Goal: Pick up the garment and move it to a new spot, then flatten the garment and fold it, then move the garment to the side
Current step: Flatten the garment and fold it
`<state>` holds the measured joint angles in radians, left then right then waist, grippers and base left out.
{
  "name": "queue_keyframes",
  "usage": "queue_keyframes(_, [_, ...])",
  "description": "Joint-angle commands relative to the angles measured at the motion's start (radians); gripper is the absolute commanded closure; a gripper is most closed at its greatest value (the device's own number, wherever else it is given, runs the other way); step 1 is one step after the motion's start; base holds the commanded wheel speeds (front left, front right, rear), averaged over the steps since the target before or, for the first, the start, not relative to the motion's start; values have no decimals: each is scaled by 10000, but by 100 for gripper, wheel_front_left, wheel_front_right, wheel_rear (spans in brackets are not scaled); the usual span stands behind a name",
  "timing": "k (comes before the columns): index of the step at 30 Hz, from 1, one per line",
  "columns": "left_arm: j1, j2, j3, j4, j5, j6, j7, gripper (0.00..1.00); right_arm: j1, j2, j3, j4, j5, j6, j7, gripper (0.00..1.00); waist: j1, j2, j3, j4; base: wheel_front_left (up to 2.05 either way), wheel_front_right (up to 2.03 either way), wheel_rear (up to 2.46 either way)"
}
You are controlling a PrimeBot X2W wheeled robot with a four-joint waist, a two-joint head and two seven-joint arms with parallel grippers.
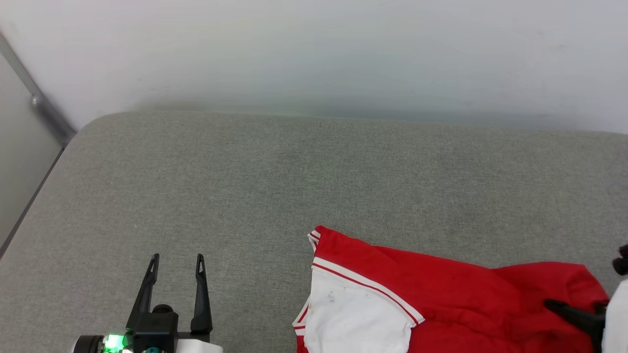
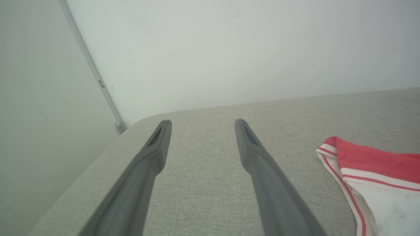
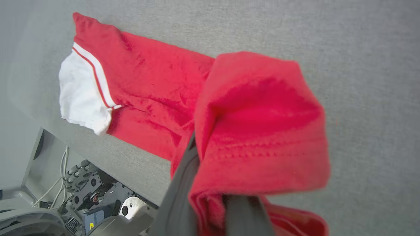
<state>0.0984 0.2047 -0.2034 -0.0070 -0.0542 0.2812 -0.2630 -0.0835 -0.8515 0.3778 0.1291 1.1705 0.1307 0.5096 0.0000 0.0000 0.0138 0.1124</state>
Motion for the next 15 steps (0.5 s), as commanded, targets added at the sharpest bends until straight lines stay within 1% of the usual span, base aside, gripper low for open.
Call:
queue_keyframes(1, [75,-50,45,-40,59,-51,-22,0,-116,102,53,-264,-63,-2,108,100,0,0,5,4,0,0,0])
queue_keyframes(5, [-39,-148,70,-44,166,-186,-22,0,-669,619,334,-1209,-415,0,591,100,0,0,78,72,0,0,0])
queue_keyframes(8, [-189,-227,67,-26,228,-294,-23,0,-1290,1197,723,-1470,-891,-2,1022,100,0,0,201,183,0,0,0])
queue_keyframes(11, [-310,-305,71,-21,261,-391,-23,0,-2078,1846,1215,-1378,-1417,-2,1410,100,0,0,383,322,0,0,0])
queue_keyframes(15, [-495,-396,117,30,297,-493,-23,0,-3046,2766,1992,-826,-1975,-2,1729,100,0,0,617,498,0,0,0])
